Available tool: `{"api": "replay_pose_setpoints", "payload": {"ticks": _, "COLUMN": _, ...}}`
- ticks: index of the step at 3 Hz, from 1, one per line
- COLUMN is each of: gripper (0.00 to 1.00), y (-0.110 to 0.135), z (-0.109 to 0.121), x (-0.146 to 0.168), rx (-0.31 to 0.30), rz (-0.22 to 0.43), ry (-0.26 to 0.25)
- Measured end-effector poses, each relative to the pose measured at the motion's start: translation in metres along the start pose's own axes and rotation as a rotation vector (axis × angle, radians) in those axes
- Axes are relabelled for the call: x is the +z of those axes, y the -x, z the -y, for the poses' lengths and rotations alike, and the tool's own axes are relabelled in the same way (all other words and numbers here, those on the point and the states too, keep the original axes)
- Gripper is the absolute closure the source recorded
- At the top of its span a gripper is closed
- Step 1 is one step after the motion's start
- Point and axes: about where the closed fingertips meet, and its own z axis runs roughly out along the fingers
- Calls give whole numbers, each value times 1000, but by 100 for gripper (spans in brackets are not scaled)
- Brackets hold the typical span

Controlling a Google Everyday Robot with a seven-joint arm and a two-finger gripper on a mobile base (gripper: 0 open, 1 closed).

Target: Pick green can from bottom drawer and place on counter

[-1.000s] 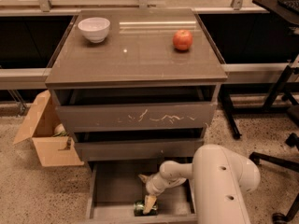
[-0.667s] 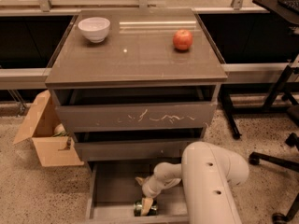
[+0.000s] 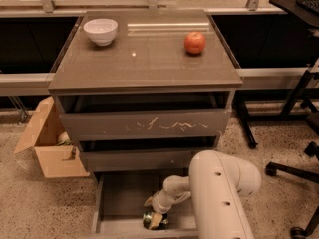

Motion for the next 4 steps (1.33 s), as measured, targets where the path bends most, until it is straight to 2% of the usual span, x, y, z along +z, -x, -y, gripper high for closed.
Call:
{"api": "replay_pose_setpoints", "payload": {"ticks": 1, "gripper": 76, "y": 5, "z": 0, "x": -8, "rx": -1, "rz": 1, "ry": 0}}
{"api": "replay_pose_setpoints", "payload": {"ticks": 2, "gripper": 98, "y": 4, "z": -3, "x": -20, "rx": -38, "rz": 45, "ry": -4}}
{"api": "replay_pose_setpoints", "payload": {"ticks": 3, "gripper": 100, "y": 9, "z": -2, "x": -48, "rx": -74, "rz": 183, "ry": -38}}
{"api": "replay_pose_setpoints", "payload": {"ticks": 4, "gripper": 100, "y": 11, "z": -12, "x": -104, "rx": -152, "rz": 346, "ry": -83}}
